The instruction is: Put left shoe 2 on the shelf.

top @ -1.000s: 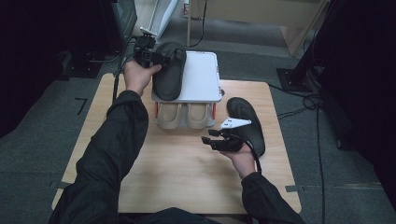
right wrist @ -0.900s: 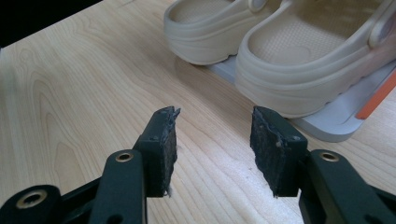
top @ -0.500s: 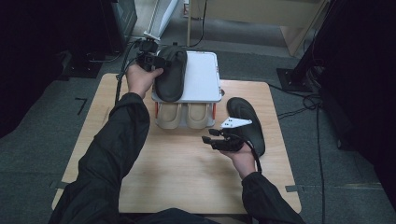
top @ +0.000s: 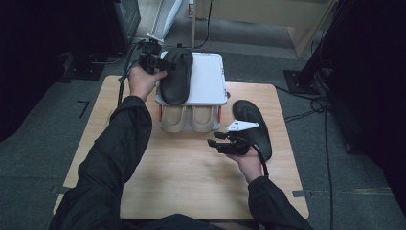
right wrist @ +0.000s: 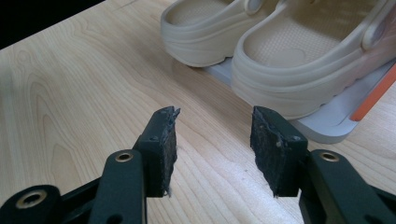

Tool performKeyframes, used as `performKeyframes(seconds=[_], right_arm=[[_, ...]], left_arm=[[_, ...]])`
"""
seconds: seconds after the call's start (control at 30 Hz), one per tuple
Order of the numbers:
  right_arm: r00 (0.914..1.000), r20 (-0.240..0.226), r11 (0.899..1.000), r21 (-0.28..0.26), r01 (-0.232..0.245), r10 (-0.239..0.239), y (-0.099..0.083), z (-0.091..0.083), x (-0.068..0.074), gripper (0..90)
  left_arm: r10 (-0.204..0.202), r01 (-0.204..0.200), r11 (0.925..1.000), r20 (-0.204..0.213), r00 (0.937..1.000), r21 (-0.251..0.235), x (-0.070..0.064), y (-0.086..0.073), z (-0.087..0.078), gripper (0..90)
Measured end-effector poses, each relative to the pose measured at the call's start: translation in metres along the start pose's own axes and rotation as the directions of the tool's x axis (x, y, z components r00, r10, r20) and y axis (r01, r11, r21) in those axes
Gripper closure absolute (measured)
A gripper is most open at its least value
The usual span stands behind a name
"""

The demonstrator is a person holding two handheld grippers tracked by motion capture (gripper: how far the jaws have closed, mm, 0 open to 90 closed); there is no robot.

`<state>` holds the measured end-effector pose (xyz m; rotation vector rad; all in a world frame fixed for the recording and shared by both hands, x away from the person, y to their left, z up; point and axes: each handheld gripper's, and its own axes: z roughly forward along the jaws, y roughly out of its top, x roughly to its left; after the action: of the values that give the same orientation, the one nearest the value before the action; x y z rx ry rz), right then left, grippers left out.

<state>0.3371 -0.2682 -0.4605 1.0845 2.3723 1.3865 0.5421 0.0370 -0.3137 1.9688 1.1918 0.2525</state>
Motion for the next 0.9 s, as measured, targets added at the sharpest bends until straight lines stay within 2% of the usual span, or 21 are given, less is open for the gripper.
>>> performKeyframes(seconds=[0.27,0.37,0.5,0.6,0.77,0.9], right_arm=[[0.9996,0.028,1.0,0.005,-0.004,0.004,-0.001,-0.004,-0.008,50.5],[0.999,0.041,1.0,-0.007,-0.019,0.019,-0.001,-0.006,-0.012,50.4],[0.9982,0.056,1.0,-0.011,-0.022,0.022,-0.001,-0.01,-0.017,50.5],[0.9952,0.097,1.0,-0.005,-0.014,0.014,-0.002,-0.014,-0.025,50.5],[0.9902,0.13,0.999,-0.014,-0.049,0.05,-0.005,-0.021,-0.041,50.5],[0.9851,0.155,0.997,-0.022,-0.072,0.074,-0.008,-0.027,-0.052,50.5]], left_arm=[[-0.003,0.003,1.0,0.033,0.9994,-0.008,0.006,-0.003,-0.023,50.9],[0.017,-0.016,0.9998,0.019,0.9997,-0.008,0.008,-0.005,-0.032,50.9],[0.022,-0.022,0.9997,0.014,0.9997,-0.01,0.011,-0.009,-0.039,50.6],[0.031,-0.031,0.9994,0.011,0.9995,-0.016,0.016,-0.016,-0.046,50.5],[0.026,-0.026,0.9996,0.005,0.9997,-0.009,0.023,-0.025,-0.051,50.1],[0.019,-0.019,0.9996,0.004,0.9998,-0.022,0.027,-0.033,-0.053,50.1]])
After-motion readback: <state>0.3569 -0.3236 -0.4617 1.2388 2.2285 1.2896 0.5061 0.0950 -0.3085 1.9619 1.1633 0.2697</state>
